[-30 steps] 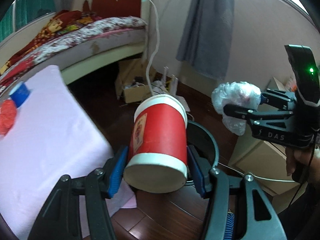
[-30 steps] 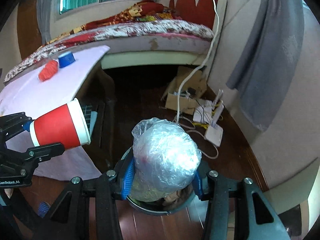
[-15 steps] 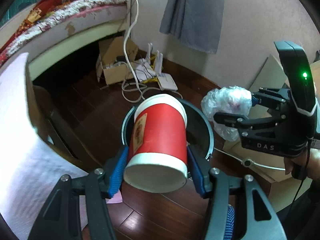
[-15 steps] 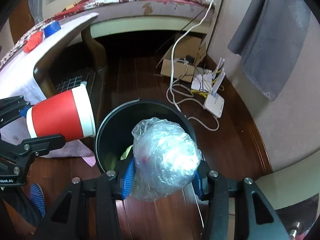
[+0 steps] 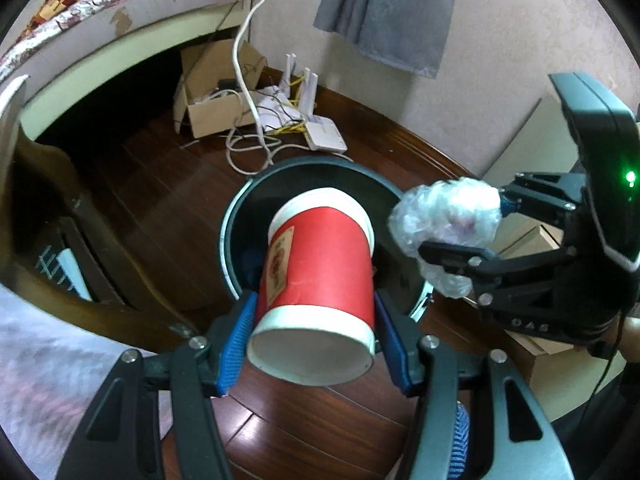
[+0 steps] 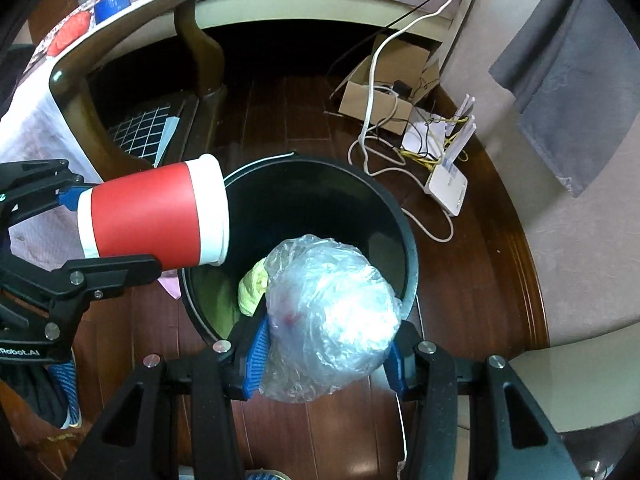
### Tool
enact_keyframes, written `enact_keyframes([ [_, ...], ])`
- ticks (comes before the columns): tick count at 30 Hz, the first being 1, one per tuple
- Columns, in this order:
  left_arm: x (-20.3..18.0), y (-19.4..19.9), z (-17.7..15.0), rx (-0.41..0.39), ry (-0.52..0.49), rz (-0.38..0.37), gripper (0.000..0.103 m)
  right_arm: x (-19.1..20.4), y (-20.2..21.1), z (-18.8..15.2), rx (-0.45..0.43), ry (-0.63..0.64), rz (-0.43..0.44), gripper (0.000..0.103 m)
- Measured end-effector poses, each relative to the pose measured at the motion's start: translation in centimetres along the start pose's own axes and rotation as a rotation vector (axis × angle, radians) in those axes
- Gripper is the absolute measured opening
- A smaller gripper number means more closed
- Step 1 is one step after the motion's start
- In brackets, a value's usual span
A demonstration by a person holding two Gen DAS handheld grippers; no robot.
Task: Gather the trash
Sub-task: 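Open both grippers to drop the red cup and plastic ball into the bin, then move both open grippers back over the table toward the red bag and mask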
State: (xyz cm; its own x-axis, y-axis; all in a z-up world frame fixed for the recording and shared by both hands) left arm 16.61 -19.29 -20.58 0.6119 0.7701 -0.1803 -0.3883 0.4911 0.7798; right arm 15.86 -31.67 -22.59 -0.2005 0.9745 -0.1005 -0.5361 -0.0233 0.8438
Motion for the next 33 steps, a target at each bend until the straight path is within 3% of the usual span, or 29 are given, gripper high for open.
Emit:
enact_keyframes([
  [1,-0.1,-0.3,0.0,0.001,0.000,-0.013,0.063,0.1,-0.5,-0.1,0.012,0.010,0.005,0.057],
  [2,-0.2,-0.6,0.0,0.004,-0.001,-0.009,0.069,0.0,-1.0,-0.3,0.031,0.024,-0.018,0.073],
  [3,0.3,-0.8,-0.1,0.009,0.000,0.018,0.084,-0.6,-1.4,-0.6,0.044,0.044,-0.070,0.087],
  [4,0.7,-0.8,-0.2,0.007,0.003,0.044,0.093,-1.3,-1.8,-0.8,0.049,0.056,-0.114,0.089],
  [8,1.9,-0.5,-0.6,0.001,0.037,0.096,0.101,-3.6,-2.0,-1.6,0.094,0.009,-0.167,0.100],
  [19,1.3,1.3,-0.1,-0.040,0.037,0.130,0.101,-3.8,0.9,-0.3,0.058,-0.030,-0.182,0.102],
  [33,1.1,8.9,2.9,-0.168,0.029,0.162,0.101,-4.1,8.4,4.6,-0.127,-0.113,-0.198,0.103],
])
Point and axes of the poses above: each gripper's, at about its wrist camera, not at the fingertips, and y roughly against the way its jaws point, x to its left, z to its top, the point moved 9 cm from there along -y, roughly the way its jaws point, and after that the axes turned 8 degrees about -x, right-handed, at the moved point
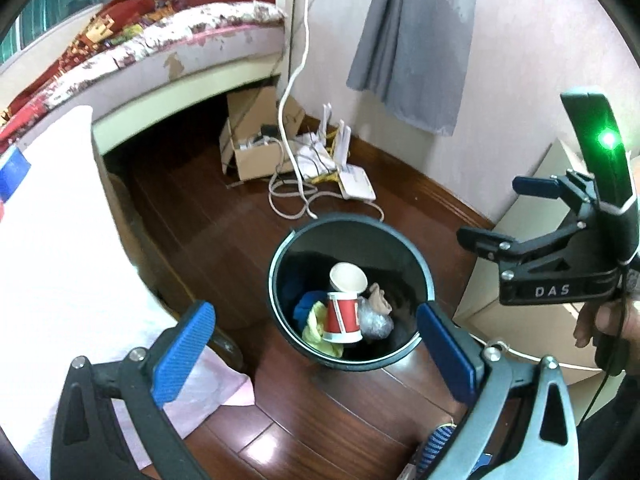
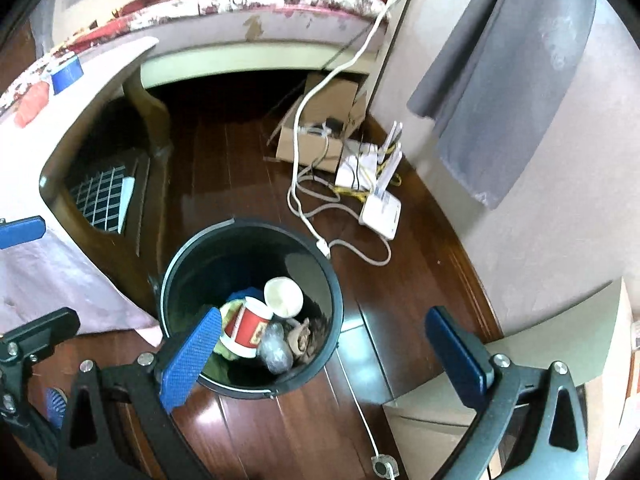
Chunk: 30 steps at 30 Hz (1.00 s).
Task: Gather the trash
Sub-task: 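Move both open grippers back over the table toward the red bag and mask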
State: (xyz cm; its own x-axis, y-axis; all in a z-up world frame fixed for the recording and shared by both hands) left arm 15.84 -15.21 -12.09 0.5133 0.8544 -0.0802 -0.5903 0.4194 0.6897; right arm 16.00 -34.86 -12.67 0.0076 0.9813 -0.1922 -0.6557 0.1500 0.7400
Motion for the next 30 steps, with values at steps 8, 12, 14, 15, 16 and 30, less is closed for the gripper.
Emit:
enact_keyframes([
  [8,2.9,3.5,2.0,-0.078,0.010,0.053,0.101,2.2,2.3,3.1,-0.081,0.001,0.032,0.103],
  [12,5.1,5.0,2.4,-0.108,0.027,0.091,0.102,4.3,3.3,4.9,-0.123,0.022,0.057,0.103],
  [14,6.6,5.8,2.4,-0.124,0.039,0.119,0.102,5.5,3.6,5.7,-0.145,0.030,0.076,0.103],
  [15,7.2,6.1,2.4,-0.130,0.043,0.131,0.102,6.2,3.8,6.1,-0.154,0.036,0.086,0.103],
  [16,8.0,6.4,2.3,-0.134,0.049,0.141,0.102,6.8,4.0,6.5,-0.162,0.043,0.095,0.103],
  [30,21.5,11.8,0.1,-0.203,0.164,0.355,0.102,20.7,4.6,11.9,-0.239,0.188,0.264,0.103],
])
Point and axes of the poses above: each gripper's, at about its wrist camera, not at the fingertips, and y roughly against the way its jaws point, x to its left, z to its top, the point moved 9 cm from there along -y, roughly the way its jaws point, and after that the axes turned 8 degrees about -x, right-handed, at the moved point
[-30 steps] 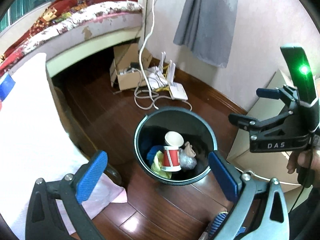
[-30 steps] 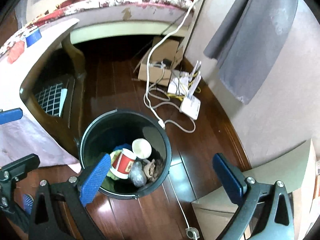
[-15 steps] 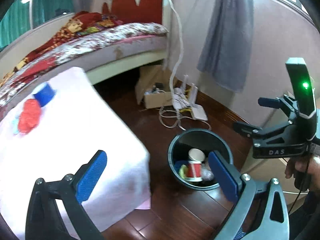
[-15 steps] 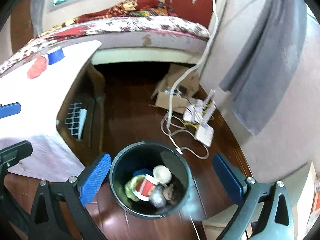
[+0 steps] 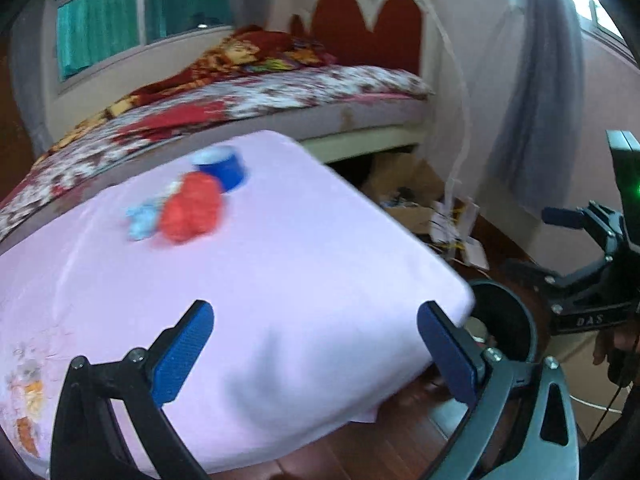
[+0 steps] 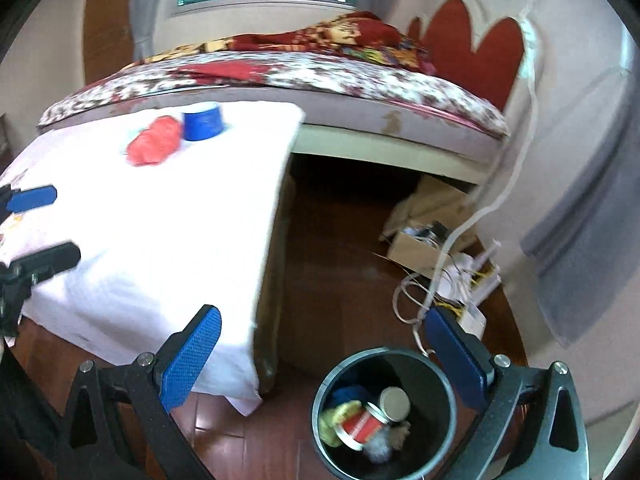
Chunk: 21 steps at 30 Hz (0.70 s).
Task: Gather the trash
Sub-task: 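Move both open grippers back over the table toward the red bag and mask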
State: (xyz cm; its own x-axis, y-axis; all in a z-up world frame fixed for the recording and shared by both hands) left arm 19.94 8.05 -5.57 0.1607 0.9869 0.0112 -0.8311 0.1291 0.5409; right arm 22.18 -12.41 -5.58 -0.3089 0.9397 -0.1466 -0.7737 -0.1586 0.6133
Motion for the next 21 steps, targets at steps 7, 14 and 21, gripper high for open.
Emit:
enact_keyframes([
  [7,7.9,0.3,0.1,-0.027,0.068,0.109,0.102,6.3,-1.5,3.0,-0.040,0.024,0.107,0.103],
  [14,14.9,0.2,0.4,-0.051,0.139,0.186,0.101,12.3,-3.0,6.1,-0.067,0.048,0.212,0.103],
  [21,20.7,-1.9,0.3,-0.021,0.195,0.225,0.092,17.5,-7.1,9.5,-0.064,0.068,0.228,0.103],
])
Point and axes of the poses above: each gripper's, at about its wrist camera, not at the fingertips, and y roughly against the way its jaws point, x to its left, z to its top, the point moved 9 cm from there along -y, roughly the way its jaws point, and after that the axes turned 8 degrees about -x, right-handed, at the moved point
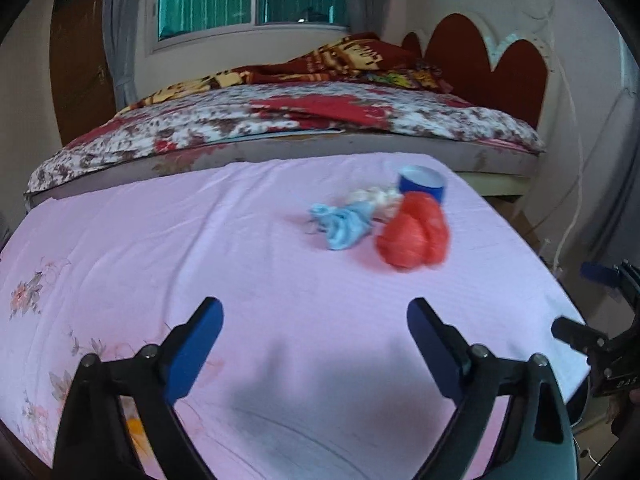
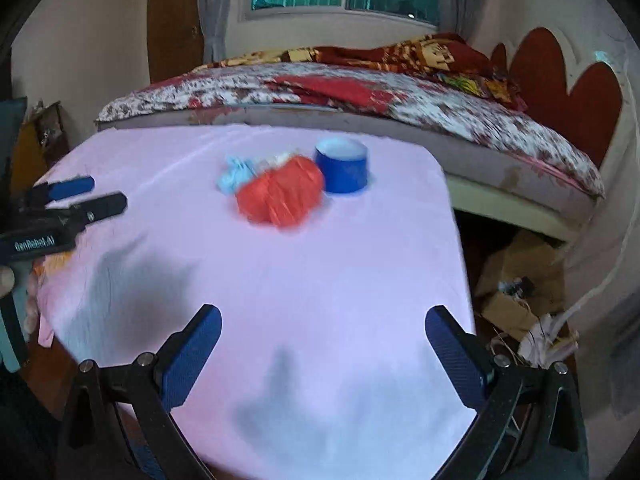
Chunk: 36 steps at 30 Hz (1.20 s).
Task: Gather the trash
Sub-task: 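Move both open grippers back over the table toward the red bag and mask, then grasp the red plastic bag with the right gripper while the left gripper grasps the blue mask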
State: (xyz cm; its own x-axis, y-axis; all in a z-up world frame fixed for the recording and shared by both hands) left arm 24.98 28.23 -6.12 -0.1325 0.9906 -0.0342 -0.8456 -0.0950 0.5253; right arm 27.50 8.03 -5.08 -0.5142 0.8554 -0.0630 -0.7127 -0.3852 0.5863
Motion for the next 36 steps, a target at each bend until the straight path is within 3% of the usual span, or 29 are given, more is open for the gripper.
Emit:
enact_keyframes([
  [7,2.7,-3.3,0.6,0.018,0.016,0.009,0.088,2.1,-6.3,4.6,0.001,-0.019,0.022,0.103],
  [18,3.1,-7.7,1.2,0.066,0.029,-0.035,0.088,2.6,-15.0,6.8,0.081,-0.057,0.038,0.100],
  [21,2.4,-8.4,1.3,0.075,0.024,-0.056,0.088,2.7,-17.1,6.2,0.128,-0.083,0.085,0.075],
  [22,2.1,-8.6,1.5,0.073,0.019,-0.062,0.088,2.8,-17.3,5.9,0.139,-0.093,0.114,0.059],
  [24,1.4,-8.9,1.8,0.072,0.016,-0.079,0.088,2.8,-16.8,5.6,0.124,-0.085,0.128,0.046],
  [30,-1.4,-10.6,2.7,0.079,-0.027,-0.109,0.087,-0.1,-13.3,5.5,0.052,-0.084,0.058,0.044],
  [36,-4.2,-13.7,2.5,0.141,-0.078,-0.116,0.079,-4.6,-14.4,6.0,0.068,-0.158,-0.031,0.044],
])
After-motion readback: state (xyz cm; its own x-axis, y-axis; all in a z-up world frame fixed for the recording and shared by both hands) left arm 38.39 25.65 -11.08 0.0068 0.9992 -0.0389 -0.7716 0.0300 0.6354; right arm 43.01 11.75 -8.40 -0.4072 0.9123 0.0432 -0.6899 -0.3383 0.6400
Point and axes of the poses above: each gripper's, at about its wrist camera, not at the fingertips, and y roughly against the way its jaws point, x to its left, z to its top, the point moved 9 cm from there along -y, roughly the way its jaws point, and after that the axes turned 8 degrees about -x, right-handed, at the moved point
